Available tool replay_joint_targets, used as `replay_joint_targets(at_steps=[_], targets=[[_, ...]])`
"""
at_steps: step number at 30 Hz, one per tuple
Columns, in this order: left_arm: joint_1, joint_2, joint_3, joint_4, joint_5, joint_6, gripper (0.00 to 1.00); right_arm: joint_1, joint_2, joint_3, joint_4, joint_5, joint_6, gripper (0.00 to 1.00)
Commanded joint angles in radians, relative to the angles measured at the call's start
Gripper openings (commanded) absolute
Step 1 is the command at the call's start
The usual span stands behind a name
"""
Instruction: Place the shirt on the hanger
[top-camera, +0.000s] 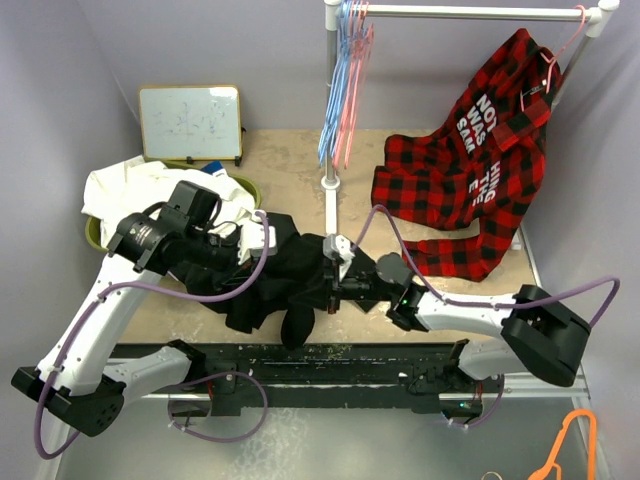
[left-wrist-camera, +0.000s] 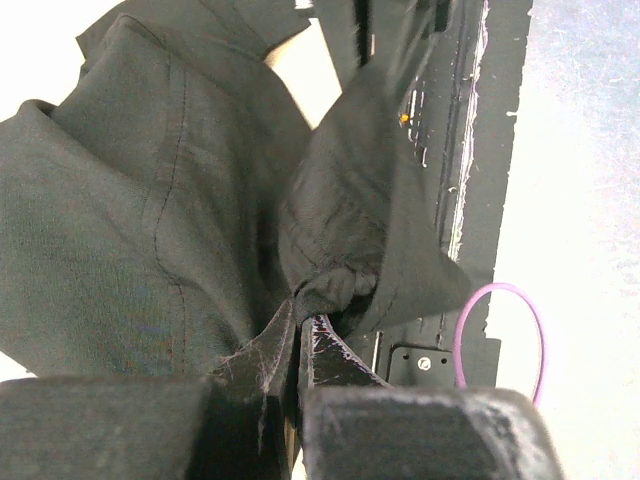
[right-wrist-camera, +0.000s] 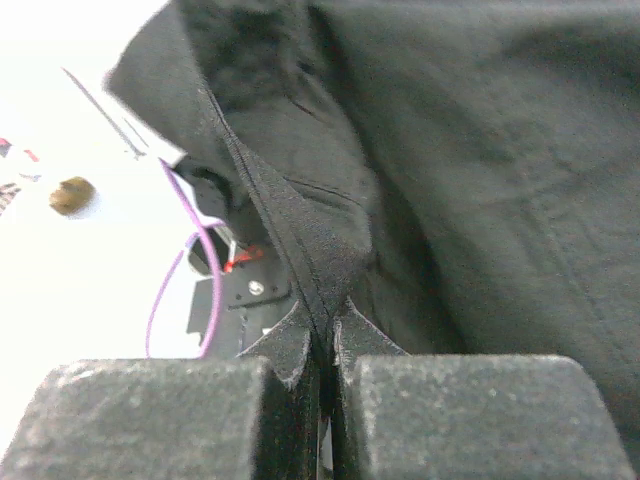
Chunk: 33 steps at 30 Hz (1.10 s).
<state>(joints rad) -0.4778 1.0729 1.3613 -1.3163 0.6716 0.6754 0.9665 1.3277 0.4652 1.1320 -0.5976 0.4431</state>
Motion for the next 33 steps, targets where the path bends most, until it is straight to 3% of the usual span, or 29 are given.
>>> replay_joint_targets(at_steps=[1, 5, 16, 20, 22, 25, 26, 27, 28, 31, 33], targets=[[0.005, -0.023, -0.001, 0.043, -0.004, 0.029, 0.00, -0.037, 0.155, 0.030, 0.759, -0.287, 0.385, 0.00], [0.005, -0.004, 0.000, 0.075, -0.003, 0.030, 0.00, -0.032, 0.319, 0.249, 0.775, -0.445, 0.640, 0.00], [0.007, -0.002, -0.105, 0.255, -0.296, 0.054, 0.00, -0.077, 0.204, 0.170, 0.773, -0.528, 0.631, 0.00], [0.007, 0.014, -0.075, 0.234, -0.278, 0.014, 0.02, -0.099, 0.188, 0.118, 0.773, -0.506, 0.612, 0.00], [0.007, 0.024, -0.045, 0.224, -0.294, -0.021, 0.10, -0.119, 0.189, 0.108, 0.773, -0.497, 0.612, 0.00], [0.007, 0.043, -0.054, 0.347, -0.606, -0.110, 0.33, -0.138, 0.178, 0.104, 0.774, -0.511, 0.629, 0.00], [0.008, 0.057, -0.048, 0.372, -0.706, -0.131, 0.44, -0.141, 0.173, 0.100, 0.773, -0.519, 0.633, 0.00], [0.010, 0.067, -0.036, 0.388, -0.793, -0.159, 0.67, -0.146, 0.169, 0.094, 0.772, -0.530, 0.642, 0.00], [0.016, 0.072, 0.001, 0.393, -0.832, -0.188, 0.80, -0.154, 0.170, 0.088, 0.772, -0.538, 0.662, 0.00], [0.045, 0.053, 0.154, 0.275, -0.680, -0.245, 1.00, -0.184, 0.174, 0.042, 0.772, -0.546, 0.714, 0.00], [0.076, 0.038, 0.254, 0.173, -0.487, -0.235, 0.99, -0.195, 0.161, 0.006, 0.772, -0.531, 0.720, 0.00]])
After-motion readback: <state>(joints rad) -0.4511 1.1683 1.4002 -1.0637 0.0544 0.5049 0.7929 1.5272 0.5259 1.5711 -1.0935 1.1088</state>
